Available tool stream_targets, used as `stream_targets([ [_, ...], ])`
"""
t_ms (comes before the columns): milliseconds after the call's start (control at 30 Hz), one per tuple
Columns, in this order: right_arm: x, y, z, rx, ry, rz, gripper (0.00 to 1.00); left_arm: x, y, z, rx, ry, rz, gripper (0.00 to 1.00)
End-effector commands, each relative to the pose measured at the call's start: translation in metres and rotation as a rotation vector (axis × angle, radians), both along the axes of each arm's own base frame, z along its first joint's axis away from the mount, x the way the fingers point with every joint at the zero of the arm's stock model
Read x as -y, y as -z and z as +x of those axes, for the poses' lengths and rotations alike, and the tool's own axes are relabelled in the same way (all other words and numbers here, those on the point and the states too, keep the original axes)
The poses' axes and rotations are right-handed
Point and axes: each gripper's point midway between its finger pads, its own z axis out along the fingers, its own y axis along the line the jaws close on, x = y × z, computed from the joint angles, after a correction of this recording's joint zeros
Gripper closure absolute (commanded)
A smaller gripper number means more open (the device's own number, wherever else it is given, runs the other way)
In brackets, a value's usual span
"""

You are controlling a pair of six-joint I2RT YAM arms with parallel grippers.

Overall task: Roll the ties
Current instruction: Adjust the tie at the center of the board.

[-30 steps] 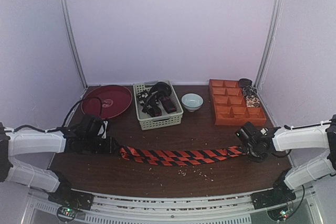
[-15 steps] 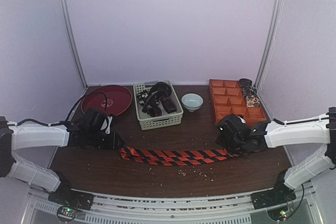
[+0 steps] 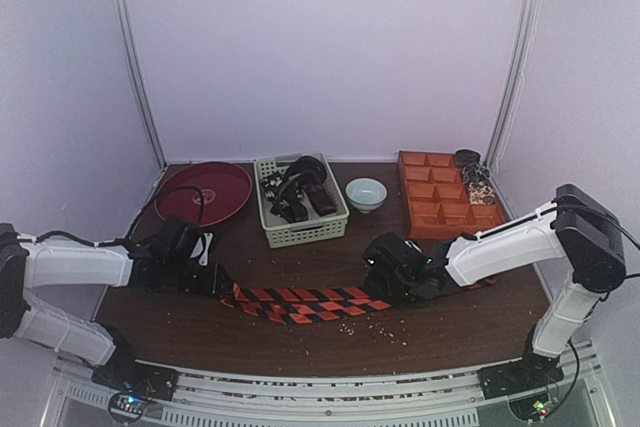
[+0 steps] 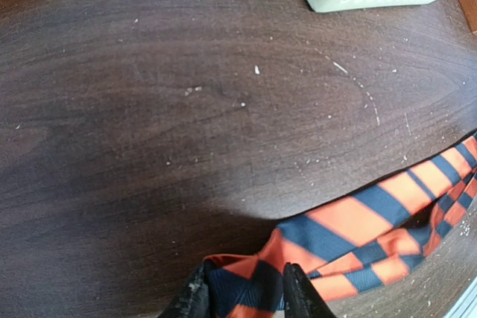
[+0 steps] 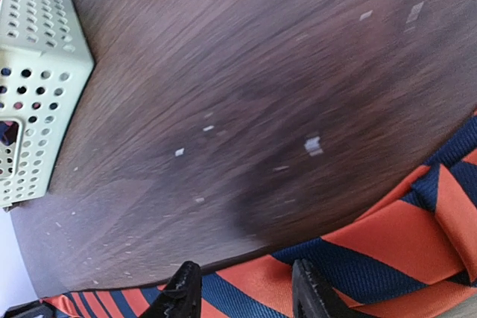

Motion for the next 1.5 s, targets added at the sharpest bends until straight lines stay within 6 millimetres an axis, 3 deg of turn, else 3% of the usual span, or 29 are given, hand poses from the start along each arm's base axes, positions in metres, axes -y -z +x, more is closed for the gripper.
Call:
stream_targets([
  [0, -0.007, 0.016, -0.007, -0.062, 0.019, -0.007, 0.58, 0.002, -0.005, 0.002, 0.037, 0.008, -0.034, 0.68],
  [100, -0.01, 0.007, -0.003, -0.03, -0.003, -0.033, 0.62, 0.002, -0.004, 0.001, 0.038, 0.008, -0.035, 0.7],
  [233, -0.043, -0.04, 0.011, 0.162, -0.291, -0.215, 0.6, -0.001, -0.005, 0.0, 0.036, -0.003, -0.029, 0.71],
  [300, -0.056, -0.05, 0.01, 0.206, -0.411, -0.282, 0.6, -0.004, -0.01, 0.001, 0.048, -0.021, -0.025, 0.72],
  [467, -0.094, -0.047, 0.001, 0.251, -0.622, -0.283, 0.59, -0.006, -0.018, 0.002, 0.07, -0.035, -0.038, 0.77],
  [667, -0.11, -0.02, -0.007, 0.196, -0.724, -0.394, 0.59, -0.01, -0.011, -0.004, 0.051, -0.037, -0.029, 0.87],
  [867, -0.081, 0.002, -0.003, 0.161, -0.715, -0.542, 0.61, -0.012, -0.017, -0.001, 0.074, -0.066, -0.035, 0.9],
  [1200, -0.011, 0.028, 0.026, 0.102, -0.626, -0.658, 0.64, 0.014, -0.017, 0.005, 0.066, -0.031, -0.169, 0.9],
  [1367, 0.009, 0.022, 0.043, 0.093, -0.586, -0.69, 0.64, 0.029, -0.017, 0.017, 0.062, 0.002, -0.184, 0.91],
  [1467, -0.002, 0.005, 0.046, 0.12, -0.594, -0.655, 0.64, 0.025, -0.011, 0.02, 0.048, -0.004, -0.134, 0.91],
])
